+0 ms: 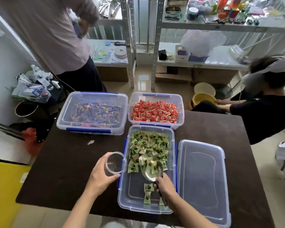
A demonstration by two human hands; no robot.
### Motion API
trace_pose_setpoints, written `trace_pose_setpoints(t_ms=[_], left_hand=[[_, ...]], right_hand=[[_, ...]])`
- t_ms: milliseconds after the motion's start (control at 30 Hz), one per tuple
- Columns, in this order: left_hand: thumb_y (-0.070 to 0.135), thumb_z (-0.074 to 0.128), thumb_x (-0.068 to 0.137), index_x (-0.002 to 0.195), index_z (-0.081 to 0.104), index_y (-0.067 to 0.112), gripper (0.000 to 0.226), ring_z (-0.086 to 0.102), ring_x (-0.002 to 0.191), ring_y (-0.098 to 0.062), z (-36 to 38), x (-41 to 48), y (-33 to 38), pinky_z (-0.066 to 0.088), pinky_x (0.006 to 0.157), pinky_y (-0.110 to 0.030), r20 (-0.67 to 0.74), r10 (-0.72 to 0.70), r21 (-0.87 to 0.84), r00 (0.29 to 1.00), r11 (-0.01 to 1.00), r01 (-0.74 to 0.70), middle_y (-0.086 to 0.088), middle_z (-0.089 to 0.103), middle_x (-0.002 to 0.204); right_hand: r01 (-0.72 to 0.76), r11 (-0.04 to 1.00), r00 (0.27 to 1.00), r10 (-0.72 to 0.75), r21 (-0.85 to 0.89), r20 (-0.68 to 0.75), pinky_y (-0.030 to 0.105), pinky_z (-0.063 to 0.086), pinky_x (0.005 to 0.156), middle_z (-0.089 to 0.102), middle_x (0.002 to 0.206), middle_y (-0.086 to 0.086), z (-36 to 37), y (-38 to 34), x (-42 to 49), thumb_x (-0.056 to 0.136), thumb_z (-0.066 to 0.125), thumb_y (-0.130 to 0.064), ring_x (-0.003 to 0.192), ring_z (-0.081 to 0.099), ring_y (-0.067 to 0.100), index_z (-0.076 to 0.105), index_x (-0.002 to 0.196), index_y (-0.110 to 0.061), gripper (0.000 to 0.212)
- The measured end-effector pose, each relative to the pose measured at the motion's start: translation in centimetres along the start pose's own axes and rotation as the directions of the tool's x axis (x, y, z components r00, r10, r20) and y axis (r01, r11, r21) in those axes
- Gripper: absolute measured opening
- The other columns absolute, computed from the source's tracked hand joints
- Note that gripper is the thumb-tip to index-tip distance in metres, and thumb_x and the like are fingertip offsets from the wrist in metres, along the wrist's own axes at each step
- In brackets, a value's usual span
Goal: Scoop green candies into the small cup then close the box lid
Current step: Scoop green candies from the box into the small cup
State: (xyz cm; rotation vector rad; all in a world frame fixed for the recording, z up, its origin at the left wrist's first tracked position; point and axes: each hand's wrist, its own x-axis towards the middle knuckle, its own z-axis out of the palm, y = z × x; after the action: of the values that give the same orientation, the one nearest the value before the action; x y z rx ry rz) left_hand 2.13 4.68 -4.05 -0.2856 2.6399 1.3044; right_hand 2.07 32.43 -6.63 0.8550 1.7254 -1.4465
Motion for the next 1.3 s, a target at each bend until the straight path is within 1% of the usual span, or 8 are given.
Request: trace_pose_setpoints(t_ms=[367, 467, 567, 700, 800, 1033, 1167, 1300], left_hand=[[0.040, 0.092, 0.067, 0.142, 0.046, 0.043, 0.088, 0.052, 0.131, 0.000, -0.3, -1.1, 2.7, 0.046, 0.114, -0.039, 0.013, 0.231, 0.135, 0.973, 0.963, -0.231, 0.024, 0.055, 0.139], [0.044, 0.089, 0.069, 0.142, 0.046, 0.045, 0.084, 0.049, 0.132, 0.004, -0.2, -1.4, 3.9, 0.049, 0.111, -0.040, -0.004, 0.281, 0.131, 0.960, 0.951, -0.278, 0.027, 0.053, 0.138], [0.040, 0.085, 0.070, 0.140, 0.043, 0.051, 0.083, 0.046, 0.131, 0.008, 0.4, -1.5, 4.2, 0.047, 0.111, -0.045, -0.034, 0.302, 0.093, 0.953, 0.950, -0.298, 0.031, 0.050, 0.136], [0.040, 0.088, 0.072, 0.145, 0.045, 0.044, 0.085, 0.045, 0.137, -0.001, 1.4, -2.0, 3.5, 0.041, 0.114, -0.060, -0.075, 0.239, 0.003, 0.968, 0.971, -0.239, 0.035, 0.043, 0.142], [0.042, 0.087, 0.072, 0.148, 0.040, 0.047, 0.089, 0.041, 0.142, -0.003, 1.1, -2.2, 2.6, 0.043, 0.113, -0.059, -0.061, 0.224, -0.021, 0.973, 0.974, -0.225, 0.041, 0.037, 0.145], [0.040, 0.089, 0.072, 0.145, 0.043, 0.047, 0.086, 0.054, 0.133, -0.008, 0.2, -1.6, 1.6, 0.054, 0.104, -0.047, -0.019, 0.224, -0.073, 0.974, 0.972, -0.225, 0.029, 0.046, 0.145], [0.037, 0.090, 0.070, 0.143, 0.044, 0.046, 0.087, 0.057, 0.128, -0.006, -0.3, -0.9, 1.2, 0.054, 0.104, -0.041, -0.008, 0.212, -0.094, 0.977, 0.973, -0.212, 0.027, 0.050, 0.141], [0.030, 0.095, 0.067, 0.141, 0.046, 0.043, 0.090, 0.058, 0.121, 0.002, -0.8, -0.4, 0.1, 0.052, 0.102, -0.026, -0.028, 0.146, -0.117, 0.989, 0.982, -0.148, 0.023, 0.057, 0.135]], right_hand=[[0.331, 0.871, 0.939, -0.267, -0.363, 0.215, 0.022, 0.035, 0.044, 0.056, 0.064, 0.000, -7.2, -6.4, -9.9, 0.098, 0.046, -0.010, 0.046, 0.043, 0.006, 0.059, 0.114, -0.019, 0.022], [0.466, 0.623, 0.884, -0.346, -0.629, 0.313, 0.031, 0.052, 0.062, 0.064, 0.077, -0.004, -6.0, -9.5, -12.2, 0.099, 0.048, -0.024, 0.062, 0.056, 0.006, 0.056, 0.119, -0.026, 0.021], [0.476, 0.307, 0.848, -0.409, -0.824, 0.337, 0.041, 0.055, 0.082, 0.070, 0.110, 0.004, -3.4, -11.9, -14.4, 0.102, 0.045, -0.037, 0.092, 0.067, 0.022, 0.028, 0.152, -0.030, 0.053], [0.381, 0.019, 0.813, -0.482, -0.925, 0.325, 0.042, 0.047, 0.069, 0.067, 0.110, 0.010, -1.1, -13.4, -15.7, 0.105, 0.042, -0.031, 0.094, 0.065, 0.034, 0.006, 0.161, -0.021, 0.068], [0.347, -0.038, 0.800, -0.510, -0.937, 0.317, 0.042, 0.048, 0.067, 0.067, 0.109, 0.008, -1.0, -13.8, -16.2, 0.104, 0.045, -0.028, 0.093, 0.066, 0.034, 0.006, 0.161, -0.022, 0.069], [0.430, 0.219, 0.822, -0.497, -0.876, 0.279, 0.044, 0.054, 0.083, 0.069, 0.115, 0.001, -2.1, -12.5, -15.9, 0.099, 0.048, -0.049, 0.101, 0.066, 0.028, 0.015, 0.152, -0.046, 0.062], [0.535, 0.531, 0.823, -0.505, -0.657, 0.261, 0.024, 0.051, 0.067, 0.069, 0.078, -0.007, -2.6, -9.9, -13.4, 0.100, 0.051, -0.044, 0.071, 0.063, 0.003, 0.037, 0.134, -0.047, 0.037], [0.155, 0.977, 0.982, -0.136, -0.143, 0.133, 0.026, 0.036, 0.043, 0.057, 0.070, 0.002, -2.0, -5.8, -10.4, 0.104, 0.050, -0.025, 0.049, 0.044, 0.010, 0.055, 0.106, -0.017, 0.010]])
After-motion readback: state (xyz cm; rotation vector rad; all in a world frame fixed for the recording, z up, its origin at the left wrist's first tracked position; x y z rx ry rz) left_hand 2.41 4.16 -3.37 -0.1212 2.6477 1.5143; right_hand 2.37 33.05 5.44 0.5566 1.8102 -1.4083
